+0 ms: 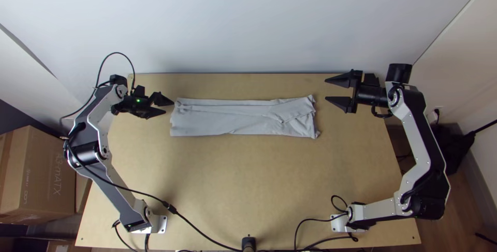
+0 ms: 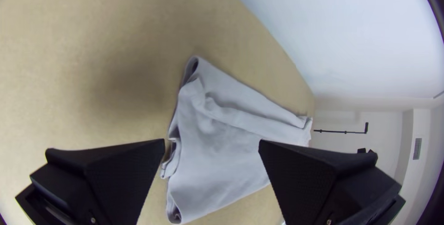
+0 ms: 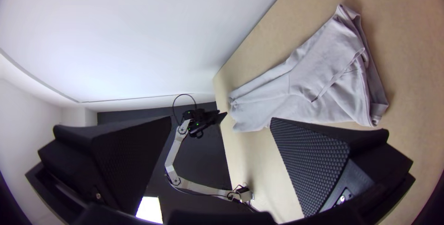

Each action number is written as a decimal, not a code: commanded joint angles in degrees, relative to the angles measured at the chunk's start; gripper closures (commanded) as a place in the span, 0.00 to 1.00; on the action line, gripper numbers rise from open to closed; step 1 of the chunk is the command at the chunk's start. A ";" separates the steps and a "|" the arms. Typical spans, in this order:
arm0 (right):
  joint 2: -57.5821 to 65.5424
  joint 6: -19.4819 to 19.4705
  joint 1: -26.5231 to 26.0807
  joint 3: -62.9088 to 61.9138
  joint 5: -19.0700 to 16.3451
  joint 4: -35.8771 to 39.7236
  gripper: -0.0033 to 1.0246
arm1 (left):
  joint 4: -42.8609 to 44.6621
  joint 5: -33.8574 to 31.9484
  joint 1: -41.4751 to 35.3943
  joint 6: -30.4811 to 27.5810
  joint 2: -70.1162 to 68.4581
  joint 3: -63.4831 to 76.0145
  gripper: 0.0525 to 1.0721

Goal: Fold the t-shirt

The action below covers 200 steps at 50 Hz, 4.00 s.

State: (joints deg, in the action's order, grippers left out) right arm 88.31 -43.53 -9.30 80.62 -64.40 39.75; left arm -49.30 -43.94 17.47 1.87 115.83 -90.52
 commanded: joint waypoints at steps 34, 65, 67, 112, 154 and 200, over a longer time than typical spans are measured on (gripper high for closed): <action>-4.20 -2.61 0.25 -0.73 -1.16 0.33 0.04 | 3.95 4.74 -13.61 2.53 4.67 2.81 0.20; -6.31 1.43 -0.37 -6.44 1.38 0.16 0.04 | 4.30 15.55 4.59 -6.00 -4.65 6.94 0.97; -6.31 1.60 -0.28 -6.70 1.74 0.16 0.04 | 2.98 16.26 6.96 -8.11 -5.09 6.32 0.97; -12.90 8.72 5.08 -12.24 19.84 3.58 0.04 | -14.86 70.40 -12.03 -10.75 -15.11 -9.67 0.97; -21.78 9.51 2.01 -20.50 20.63 5.43 0.04 | -30.95 78.13 -42.17 6.13 7.30 -37.27 0.98; -34.79 7.05 12.73 -34.92 28.98 4.73 0.04 | -14.51 66.00 -57.03 14.57 11.08 -45.01 0.04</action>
State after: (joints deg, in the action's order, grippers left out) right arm 53.45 -35.55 1.41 46.11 -37.15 45.52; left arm -65.01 25.02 -39.55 13.06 132.66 -133.03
